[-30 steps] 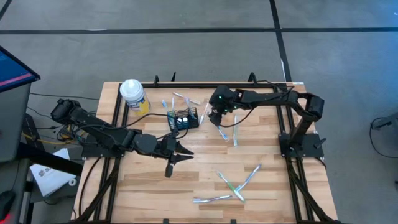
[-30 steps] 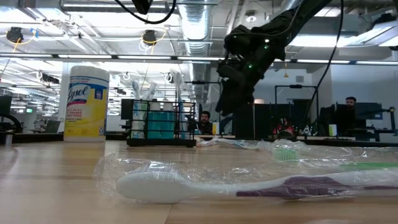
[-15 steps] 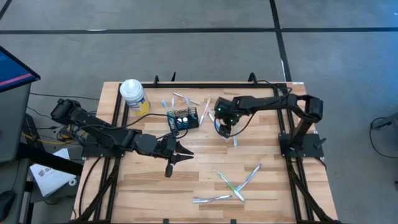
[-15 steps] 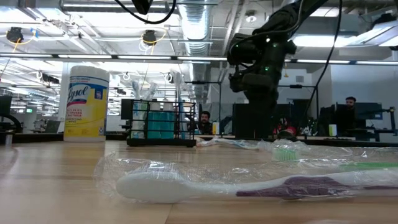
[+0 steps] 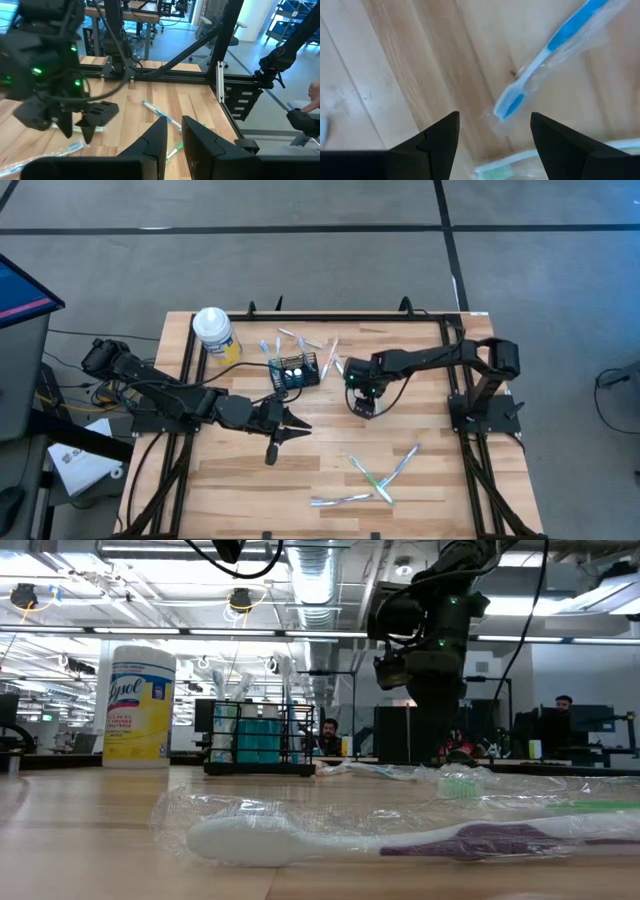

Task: Pick & Place toothbrushing station
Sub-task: Put the top blue toothbrush into the mesh organizer

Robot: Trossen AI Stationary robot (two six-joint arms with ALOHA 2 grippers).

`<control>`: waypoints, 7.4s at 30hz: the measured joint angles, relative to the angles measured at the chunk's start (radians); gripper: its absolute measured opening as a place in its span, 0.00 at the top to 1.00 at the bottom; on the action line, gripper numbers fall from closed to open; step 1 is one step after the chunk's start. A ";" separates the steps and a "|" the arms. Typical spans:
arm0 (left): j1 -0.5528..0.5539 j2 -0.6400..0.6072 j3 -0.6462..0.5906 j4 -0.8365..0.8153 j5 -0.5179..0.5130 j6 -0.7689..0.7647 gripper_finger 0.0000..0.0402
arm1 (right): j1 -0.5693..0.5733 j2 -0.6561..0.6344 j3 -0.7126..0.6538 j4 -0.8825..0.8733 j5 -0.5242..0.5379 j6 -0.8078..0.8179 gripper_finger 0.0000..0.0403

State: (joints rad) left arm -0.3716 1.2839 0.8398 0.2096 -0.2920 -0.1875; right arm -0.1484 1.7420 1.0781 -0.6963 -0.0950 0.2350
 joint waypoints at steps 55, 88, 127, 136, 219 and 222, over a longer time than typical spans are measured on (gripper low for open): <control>0.000 0.000 -0.018 0.028 -0.008 0.000 0.87 | 0.044 0.049 -0.012 -0.049 0.116 0.011 0.99; 0.000 0.124 -0.018 0.249 -0.085 0.296 0.87 | 0.163 0.044 0.670 -0.769 0.126 -0.019 1.00; 0.093 0.519 0.140 0.563 -0.248 0.680 0.53 | 0.345 0.043 0.889 -0.856 0.091 0.070 1.00; 0.093 0.572 0.203 0.558 -0.329 0.731 0.52 | 0.376 0.043 0.889 -0.835 0.089 0.073 1.00; 0.033 -0.015 -0.220 0.434 -0.597 0.343 0.98 | 0.466 -0.100 0.880 -0.875 0.421 0.107 0.80; 0.032 -0.059 -0.247 0.436 -0.617 0.339 0.98 | 0.480 -0.100 0.880 -0.875 0.438 0.116 0.80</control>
State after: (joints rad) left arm -0.3401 1.2245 0.5926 0.6460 -0.9092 0.1517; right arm 0.3314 1.6415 1.9583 -1.5712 0.3435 0.3513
